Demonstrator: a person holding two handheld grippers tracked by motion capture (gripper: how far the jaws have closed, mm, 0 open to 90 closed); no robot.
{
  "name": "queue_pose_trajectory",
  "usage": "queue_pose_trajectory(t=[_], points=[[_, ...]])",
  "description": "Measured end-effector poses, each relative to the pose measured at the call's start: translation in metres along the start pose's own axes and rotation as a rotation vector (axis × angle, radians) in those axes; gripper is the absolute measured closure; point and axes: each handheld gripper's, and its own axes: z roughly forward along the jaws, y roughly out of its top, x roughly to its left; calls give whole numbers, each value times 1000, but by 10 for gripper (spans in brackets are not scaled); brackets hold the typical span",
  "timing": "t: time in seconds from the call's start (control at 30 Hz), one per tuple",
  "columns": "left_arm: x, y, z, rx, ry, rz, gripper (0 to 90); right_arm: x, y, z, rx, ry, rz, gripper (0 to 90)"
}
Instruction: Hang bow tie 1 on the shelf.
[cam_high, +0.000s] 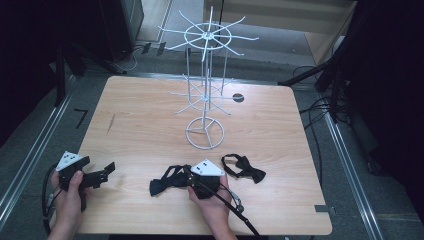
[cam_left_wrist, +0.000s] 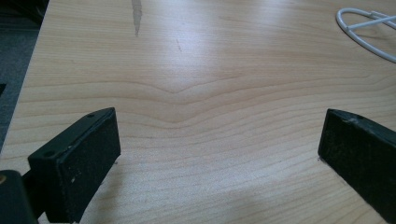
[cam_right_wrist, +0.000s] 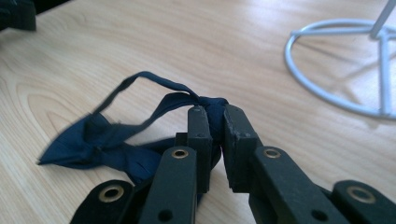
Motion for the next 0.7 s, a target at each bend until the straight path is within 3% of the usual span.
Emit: queue_pose_trajectory(t=[0.33, 0.7], points=[[0, 0, 0, 2, 0, 1, 0, -5, 14, -18, -83, -13, 0, 840], [0, 0, 0, 0, 1, 0, 0, -9, 24, -30, -137, -34, -6, 841]])
